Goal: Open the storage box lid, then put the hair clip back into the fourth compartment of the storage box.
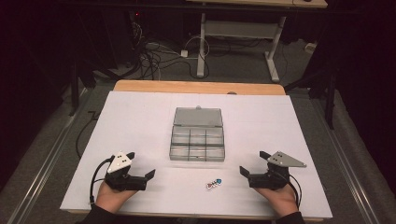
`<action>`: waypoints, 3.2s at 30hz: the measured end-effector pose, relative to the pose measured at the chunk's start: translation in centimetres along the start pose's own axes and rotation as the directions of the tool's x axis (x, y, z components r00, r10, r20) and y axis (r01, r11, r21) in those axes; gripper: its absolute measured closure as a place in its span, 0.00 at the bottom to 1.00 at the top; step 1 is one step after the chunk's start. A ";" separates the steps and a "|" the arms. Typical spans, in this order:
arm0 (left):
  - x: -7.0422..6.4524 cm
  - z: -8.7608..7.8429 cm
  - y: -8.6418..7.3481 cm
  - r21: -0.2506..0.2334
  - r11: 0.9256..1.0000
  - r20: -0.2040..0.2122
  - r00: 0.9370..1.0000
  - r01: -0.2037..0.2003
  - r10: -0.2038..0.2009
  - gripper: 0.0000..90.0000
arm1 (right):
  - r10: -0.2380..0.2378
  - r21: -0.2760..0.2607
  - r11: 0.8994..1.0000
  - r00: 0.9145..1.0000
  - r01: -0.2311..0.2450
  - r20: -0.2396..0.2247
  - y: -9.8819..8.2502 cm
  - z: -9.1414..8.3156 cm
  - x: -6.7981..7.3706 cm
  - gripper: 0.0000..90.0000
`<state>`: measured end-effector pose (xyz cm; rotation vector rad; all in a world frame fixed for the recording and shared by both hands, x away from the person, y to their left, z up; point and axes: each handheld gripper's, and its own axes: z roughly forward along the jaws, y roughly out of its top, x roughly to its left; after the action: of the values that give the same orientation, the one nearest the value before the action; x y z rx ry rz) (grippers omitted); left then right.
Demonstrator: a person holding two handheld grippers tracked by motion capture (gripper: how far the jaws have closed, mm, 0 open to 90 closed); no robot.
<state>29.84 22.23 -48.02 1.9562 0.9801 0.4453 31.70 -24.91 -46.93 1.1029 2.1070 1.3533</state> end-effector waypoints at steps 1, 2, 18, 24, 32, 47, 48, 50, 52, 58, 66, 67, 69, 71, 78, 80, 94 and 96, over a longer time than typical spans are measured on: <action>-0.1 0.1 0.0 0.000 1.000 0.002 1.000 -0.002 0.002 0.00 | -0.001 0.001 1.000 1.000 0.001 -0.001 0.0 0.0 0.0 0.00; -0.1 0.1 0.1 -0.002 1.000 0.004 1.000 -0.001 0.001 0.00 | 0.002 0.004 1.000 1.000 -0.002 -0.005 0.0 0.1 0.0 0.00; 0.4 -0.3 0.4 -0.030 0.999 0.011 1.000 0.018 -0.017 0.00 | -0.031 0.050 0.998 0.999 0.032 -0.034 -0.1 0.6 1.6 0.00; 0.3 -0.3 0.5 -0.030 0.999 0.014 1.000 0.016 -0.015 0.00 | -0.049 0.058 0.997 0.997 0.052 -0.051 -0.1 0.4 2.3 0.06; 0.6 -0.1 0.4 -0.029 0.999 0.022 0.999 0.024 -0.024 0.00 | -0.086 0.080 0.992 0.987 0.098 -0.138 -0.6 0.6 4.4 0.33; 0.3 -0.7 0.2 -0.027 1.000 -0.009 1.000 0.011 -0.011 0.00 | -0.219 0.137 0.950 0.915 0.279 -0.340 -0.6 2.0 8.5 1.00; 0.3 -0.7 0.2 -0.024 1.000 -0.009 1.000 0.012 -0.012 0.00 | -0.230 0.143 0.945 0.909 0.294 -0.349 -0.6 2.1 8.7 1.00; 0.2 -0.6 0.2 -0.019 1.000 -0.013 1.000 0.011 -0.011 0.00 | -0.248 0.153 0.935 0.899 0.319 -0.360 -0.7 2.4 9.2 1.00; 0.1 -0.6 0.2 -0.016 1.000 -0.013 1.000 0.009 -0.010 0.00 | -0.263 0.167 0.925 0.892 0.341 -0.367 -0.7 2.7 9.5 1.00; 0.2 -0.3 0.0 -0.004 1.000 -0.016 1.000 0.013 -0.013 0.00 | -0.285 0.206 0.904 0.887 0.375 -0.363 -0.5 3.6 10.0 1.00; 0.2 -0.2 0.0 0.000 1.000 -0.015 1.000 0.013 -0.013 0.00 | -0.293 0.218 0.901 0.896 0.376 -0.335 -0.1 4.6 10.5 1.00; 0.2 -0.2 0.0 -0.001 1.000 -0.015 1.000 0.014 -0.014 0.00 | -0.295 0.219 0.900 0.895 0.378 -0.334 0.0 4.8 10.5 1.00; 0.2 -0.2 0.0 0.000 1.000 -0.015 1.000 0.015 -0.015 0.00 | -0.295 0.222 0.900 0.898 0.376 -0.326 0.1 5.0 10.7 1.00; 0.2 -0.2 0.0 0.001 1.000 -0.015 1.000 0.015 -0.015 0.00 | -0.301 0.219 0.899 0.898 0.379 -0.321 0.3 5.4 10.8 1.00; 0.2 -0.2 -0.1 0.002 1.000 -0.014 1.000 0.017 -0.017 0.00 | -0.304 0.213 0.899 0.895 0.383 -0.325 0.9 6.5 11.1 1.00; 0.3 -0.2 -0.1 -0.002 1.000 -0.012 1.000 0.018 -0.018 0.00 | -0.292 0.198 0.909 0.899 0.368 -0.327 1.2 6.3 11.0 1.00; 0.4 -0.3 -0.1 -0.012 1.000 -0.011 1.000 0.025 -0.025 0.00 | -0.249 0.149 0.945 0.936 0.291 -0.248 1.5 3.7 7.9 1.00; 0.3 -0.3 -0.1 -0.011 1.000 -0.010 1.000 0.025 -0.025 0.00 | -0.244 0.161 0.944 0.937 0.289 -0.249 1.4 3.7 7.5 1.00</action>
<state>29.80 22.67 -47.94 1.9319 1.0057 0.4465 30.19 -16.58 -46.78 0.7195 2.4943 1.2078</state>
